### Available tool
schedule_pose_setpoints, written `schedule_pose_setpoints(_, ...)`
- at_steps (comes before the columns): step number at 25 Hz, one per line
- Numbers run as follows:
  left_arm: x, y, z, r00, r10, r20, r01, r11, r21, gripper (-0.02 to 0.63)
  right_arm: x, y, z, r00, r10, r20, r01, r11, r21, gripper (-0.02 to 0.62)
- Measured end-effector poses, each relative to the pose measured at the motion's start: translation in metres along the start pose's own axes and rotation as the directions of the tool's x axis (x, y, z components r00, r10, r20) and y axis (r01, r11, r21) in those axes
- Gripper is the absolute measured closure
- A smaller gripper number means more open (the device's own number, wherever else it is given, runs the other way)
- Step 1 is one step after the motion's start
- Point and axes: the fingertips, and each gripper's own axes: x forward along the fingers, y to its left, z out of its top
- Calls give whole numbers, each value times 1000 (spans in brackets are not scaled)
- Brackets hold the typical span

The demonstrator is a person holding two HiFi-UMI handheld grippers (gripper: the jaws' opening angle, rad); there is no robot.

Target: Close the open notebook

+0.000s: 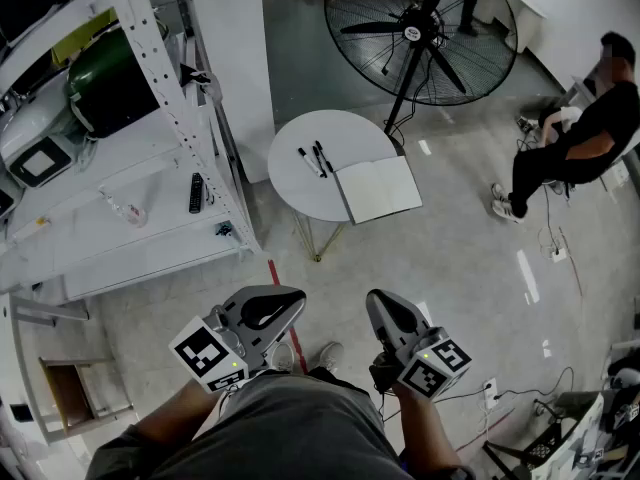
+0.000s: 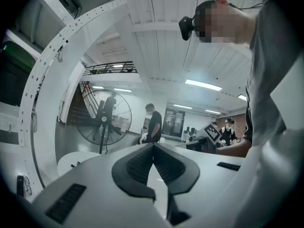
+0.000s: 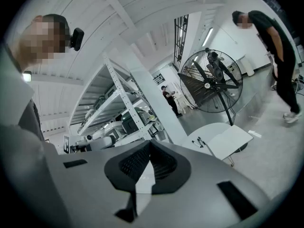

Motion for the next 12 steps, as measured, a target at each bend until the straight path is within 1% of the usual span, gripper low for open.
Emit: schedule_pose_setpoints(12, 14, -6, -6, 1000, -14, -16, 14, 1000, -1, 591, -7, -11, 0, 1000, -4, 10, 4, 1000, 9, 575)
